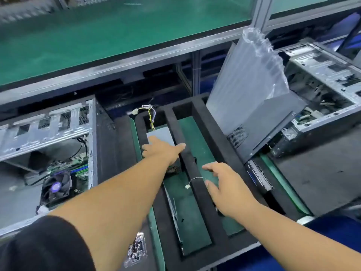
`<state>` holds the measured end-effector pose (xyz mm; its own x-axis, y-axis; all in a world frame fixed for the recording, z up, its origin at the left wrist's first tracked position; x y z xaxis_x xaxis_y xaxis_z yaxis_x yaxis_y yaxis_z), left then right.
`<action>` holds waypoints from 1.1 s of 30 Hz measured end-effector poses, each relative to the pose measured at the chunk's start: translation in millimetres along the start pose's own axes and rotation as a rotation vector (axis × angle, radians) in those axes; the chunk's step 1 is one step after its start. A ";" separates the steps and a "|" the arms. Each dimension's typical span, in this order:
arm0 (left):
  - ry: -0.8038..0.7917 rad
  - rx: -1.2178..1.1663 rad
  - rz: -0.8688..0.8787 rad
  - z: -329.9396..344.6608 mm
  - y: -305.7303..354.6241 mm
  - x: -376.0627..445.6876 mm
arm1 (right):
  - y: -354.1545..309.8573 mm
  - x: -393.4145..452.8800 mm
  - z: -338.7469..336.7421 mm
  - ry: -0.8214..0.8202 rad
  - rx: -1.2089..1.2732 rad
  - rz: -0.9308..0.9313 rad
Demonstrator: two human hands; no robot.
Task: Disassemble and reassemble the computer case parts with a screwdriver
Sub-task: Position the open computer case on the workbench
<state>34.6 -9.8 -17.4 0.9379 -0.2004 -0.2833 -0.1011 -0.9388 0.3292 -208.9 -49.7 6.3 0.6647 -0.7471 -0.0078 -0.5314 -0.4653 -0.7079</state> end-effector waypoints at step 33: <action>-0.284 -1.482 0.098 -308.8 -198.2 -74.7 | -311.4 0.6 2.8 -0.433 1.129 0.195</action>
<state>87.1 277.7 216.7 0.8366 -0.4521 -0.3094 0.4211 0.1695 0.8910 -41.6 96.1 224.8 0.8589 -0.4386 -0.2644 -0.0313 0.4704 -0.8819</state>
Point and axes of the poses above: each hand's wrist, its own x-axis towards the middle knuckle, its own z-axis out of the palm, y = z × x, the point moved 4 cm from there along x, towards the middle knuckle, and after that the axes turned 10 degrees about y, right-handed, at the moved point
